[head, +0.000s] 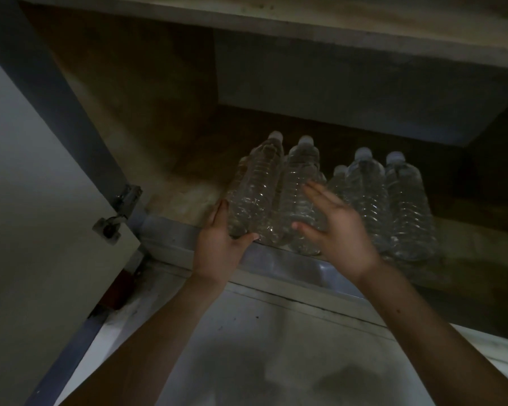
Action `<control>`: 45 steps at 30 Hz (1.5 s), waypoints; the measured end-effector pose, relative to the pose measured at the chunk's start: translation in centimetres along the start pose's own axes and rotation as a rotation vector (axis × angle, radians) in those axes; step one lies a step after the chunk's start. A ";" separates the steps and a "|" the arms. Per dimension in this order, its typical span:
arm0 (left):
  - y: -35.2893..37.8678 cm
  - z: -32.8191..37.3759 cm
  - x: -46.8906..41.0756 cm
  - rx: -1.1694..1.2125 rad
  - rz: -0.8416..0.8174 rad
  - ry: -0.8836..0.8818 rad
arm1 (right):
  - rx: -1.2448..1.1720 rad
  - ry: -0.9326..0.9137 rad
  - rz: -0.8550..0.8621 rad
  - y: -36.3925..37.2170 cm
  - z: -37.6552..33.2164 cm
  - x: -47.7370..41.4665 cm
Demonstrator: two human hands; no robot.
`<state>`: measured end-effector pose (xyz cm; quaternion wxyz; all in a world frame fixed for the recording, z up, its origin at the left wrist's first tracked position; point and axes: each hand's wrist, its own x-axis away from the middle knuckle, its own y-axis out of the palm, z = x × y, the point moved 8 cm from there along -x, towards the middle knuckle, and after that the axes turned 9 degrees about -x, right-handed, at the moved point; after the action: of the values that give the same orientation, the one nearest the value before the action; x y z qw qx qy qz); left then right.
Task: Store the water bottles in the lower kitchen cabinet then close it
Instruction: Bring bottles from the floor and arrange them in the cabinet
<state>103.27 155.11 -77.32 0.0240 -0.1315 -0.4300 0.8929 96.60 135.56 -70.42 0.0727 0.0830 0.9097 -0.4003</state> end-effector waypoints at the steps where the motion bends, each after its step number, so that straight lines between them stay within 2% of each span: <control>1: -0.1 0.0 0.0 -0.002 0.002 -0.004 | 0.000 -0.001 0.002 0.0 0.0 0.0; 16: -0.1 0.1 0.3 0.025 -0.011 -0.023 | 0.012 -0.026 0.021 0.3 0.1 0.1; 21: -0.4 1.5 1.0 0.028 0.034 0.029 | -0.004 -0.044 0.051 -0.7 -0.4 0.6; 28: -1.7 2.1 1.7 0.080 0.077 0.010 | 0.045 -0.042 0.126 -3.4 -0.3 2.4; 35: -3.0 6.2 2.1 0.071 0.121 0.285 | 0.095 -0.029 0.227 -5.8 1.4 4.5; 40: -1.8 9.3 2.3 0.010 0.113 0.529 | 0.116 0.008 0.217 -6.1 2.6 6.0; 45: -0.3 10.2 1.7 -0.206 0.077 0.592 | 0.228 0.108 0.109 -5.7 3.3 6.3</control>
<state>99.03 147.77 -71.33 0.1010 -0.4036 -0.4871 0.7679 89.44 129.93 -69.85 0.0354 0.1617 0.8550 -0.4916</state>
